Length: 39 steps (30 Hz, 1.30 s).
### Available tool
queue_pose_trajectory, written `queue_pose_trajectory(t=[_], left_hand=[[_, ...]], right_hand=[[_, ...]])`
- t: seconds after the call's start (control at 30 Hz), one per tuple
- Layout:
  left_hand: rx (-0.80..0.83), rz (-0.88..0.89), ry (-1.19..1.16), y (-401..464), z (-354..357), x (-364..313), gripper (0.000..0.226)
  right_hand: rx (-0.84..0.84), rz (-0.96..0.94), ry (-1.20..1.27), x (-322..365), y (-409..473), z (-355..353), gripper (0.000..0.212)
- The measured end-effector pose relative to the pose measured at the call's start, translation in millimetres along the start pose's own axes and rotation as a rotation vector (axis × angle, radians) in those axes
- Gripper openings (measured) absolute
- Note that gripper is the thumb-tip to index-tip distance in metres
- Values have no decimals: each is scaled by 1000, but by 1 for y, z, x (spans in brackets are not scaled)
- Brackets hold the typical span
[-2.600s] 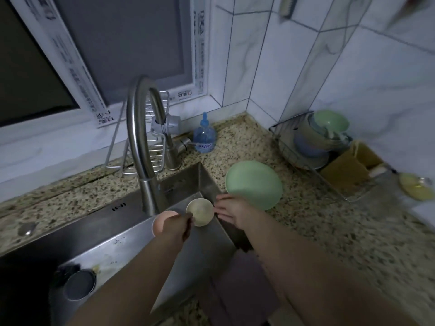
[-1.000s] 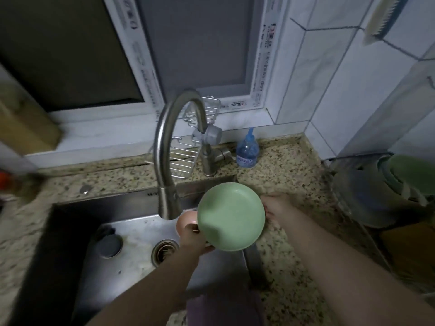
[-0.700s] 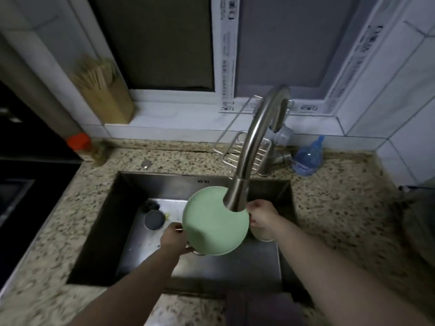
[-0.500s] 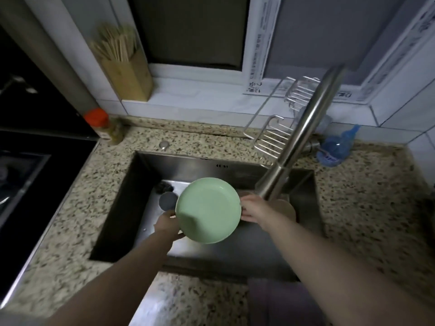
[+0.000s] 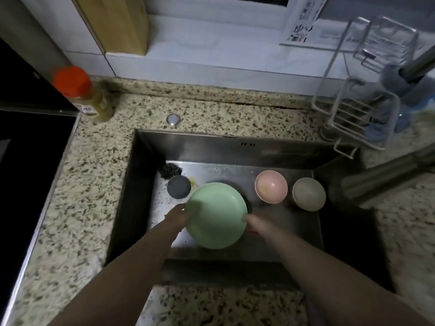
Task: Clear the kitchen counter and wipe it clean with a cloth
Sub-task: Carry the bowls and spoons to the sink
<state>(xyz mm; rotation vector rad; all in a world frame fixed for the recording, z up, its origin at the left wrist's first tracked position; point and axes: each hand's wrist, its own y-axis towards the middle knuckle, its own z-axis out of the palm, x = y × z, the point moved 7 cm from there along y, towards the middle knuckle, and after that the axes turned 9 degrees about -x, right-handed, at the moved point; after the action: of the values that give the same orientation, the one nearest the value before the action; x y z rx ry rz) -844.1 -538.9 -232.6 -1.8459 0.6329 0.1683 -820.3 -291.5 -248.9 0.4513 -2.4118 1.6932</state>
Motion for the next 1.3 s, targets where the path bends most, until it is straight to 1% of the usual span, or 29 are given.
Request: queue_pose_trajectory(t=[0.07, 0.2, 0.33, 0.43, 0.5, 0.57, 0.63, 0.73, 0.8, 0.83, 0.9, 0.97, 1.0, 1.07, 1.13, 1.17, 1.2, 1.3], left_hand=[[40, 0, 64, 13, 3, 1, 66], [51, -28, 199, 31, 10, 17, 45], [95, -52, 242, 35, 17, 33, 45], [110, -83, 181, 36, 16, 39, 51], [118, -118, 168, 37, 14, 42, 44], [133, -147, 177, 34, 13, 43, 38], [119, -133, 181, 31, 10, 37, 35], [77, -61, 175, 20, 8, 15, 23], [73, -10, 169, 11, 10, -3, 10], [84, 2, 153, 6, 12, -12, 8], [102, 58, 145, -9, 19, -35, 14], [94, 154, 195, -27, 26, -63, 21], [88, 207, 225, -40, 30, -78, 23], [97, 287, 281, -67, 43, -105, 25], [153, 347, 324, -95, 65, -126, 29], [193, 389, 358, -116, 85, -138, 32], [207, 412, 370, -128, 97, -146, 35], [275, 488, 377, -182, 153, -164, 43]], right_hand=[[11, 22, -31, -9, 5, 8, 29], [-11, 78, -52, -24, 13, 15, 10], [-14, 102, -70, -35, 21, 21, 3], [2, 126, -72, -42, 22, 26, 12], [25, 146, -72, -45, 19, 30, 18], [36, 159, -55, -45, 12, 31, 17], [44, 149, -69, -43, 1, 29, 19], [50, 30, -85, -26, -18, 23, 32], [12, -57, -94, -10, -35, 12, 35], [-9, -90, -65, -2, -46, 5, 37], [-53, -160, 47, 10, -69, -17, 34], [-86, -217, 105, 19, -92, -44, 24], [-85, -244, 142, 23, -106, -59, 23], [-84, -216, 268, 24, -128, -89, 27], [-178, -285, 240, 22, -144, -121, 33], [-254, -336, 220, 16, -157, -144, 32], [-297, -373, 198, 15, -165, -156, 27], [-452, -352, 283, -21, -189, -210, 8]])
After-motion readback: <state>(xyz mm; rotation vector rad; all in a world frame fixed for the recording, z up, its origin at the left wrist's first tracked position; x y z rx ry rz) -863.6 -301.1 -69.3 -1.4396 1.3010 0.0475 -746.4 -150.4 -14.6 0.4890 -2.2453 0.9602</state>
